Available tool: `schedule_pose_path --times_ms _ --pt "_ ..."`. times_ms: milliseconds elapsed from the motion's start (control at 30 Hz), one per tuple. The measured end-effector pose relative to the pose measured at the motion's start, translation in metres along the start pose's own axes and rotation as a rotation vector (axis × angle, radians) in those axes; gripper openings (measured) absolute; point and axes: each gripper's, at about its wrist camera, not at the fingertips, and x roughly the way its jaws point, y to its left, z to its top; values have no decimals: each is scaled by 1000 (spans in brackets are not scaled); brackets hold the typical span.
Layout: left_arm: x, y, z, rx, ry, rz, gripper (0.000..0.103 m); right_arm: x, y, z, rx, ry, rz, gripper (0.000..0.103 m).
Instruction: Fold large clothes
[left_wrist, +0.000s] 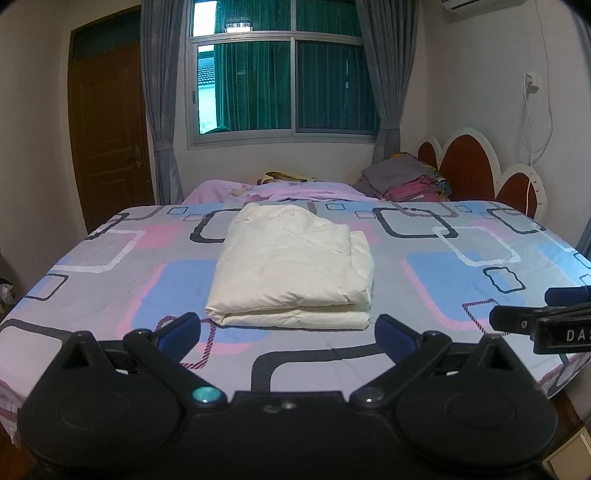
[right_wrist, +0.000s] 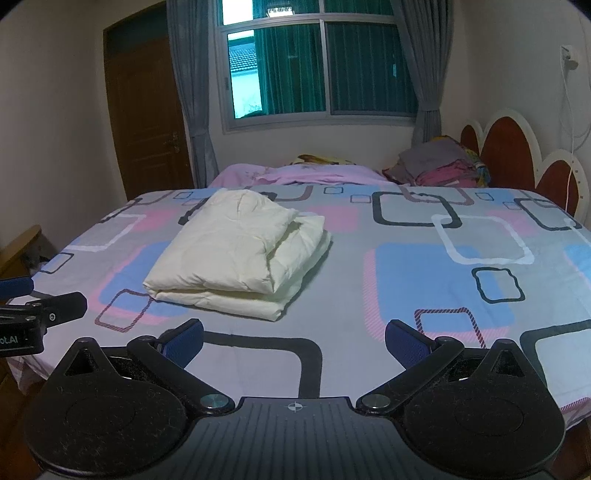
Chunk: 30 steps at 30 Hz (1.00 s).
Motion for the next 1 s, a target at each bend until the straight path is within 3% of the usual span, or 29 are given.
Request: schedule_pose_path --times_ms 167,200,233,267,333,367,400,433,467,533,667,1000 --pt "0 1 0 -4 -4 -4 98 0 -3 0 -4 1 4 103" --pt "0 1 0 -6 -1 -10 90 0 -3 0 -4 0 5 103" --pt "1 2 0 -5 3 -17 44 0 -4 0 -5 0 6 103" --pt "3 2 0 -6 17 -23 13 0 -4 0 -6 1 8 103" --pt "7 5 0 -23 46 -40 10 0 -6 0 -7 -1 9 103" --pt "7 4 -1 -17 50 -31 10 1 -7 0 -8 -1 10 103" --pt "7 2 -1 -9 48 -15 22 1 -7 1 -8 -2 10 103" --pt "7 1 -1 -5 46 -9 59 1 -7 0 -7 -1 9 103" --pt "7 0 -1 -4 43 -6 87 1 -8 0 -6 0 9 103" --pt "5 -3 -1 -5 0 31 102 1 -8 1 -7 -1 11 103" --pt "13 -9 1 25 -2 73 103 1 -10 2 -8 -2 14 103" --pt "9 -12 0 13 -36 75 103 0 -10 5 -12 -9 16 103"
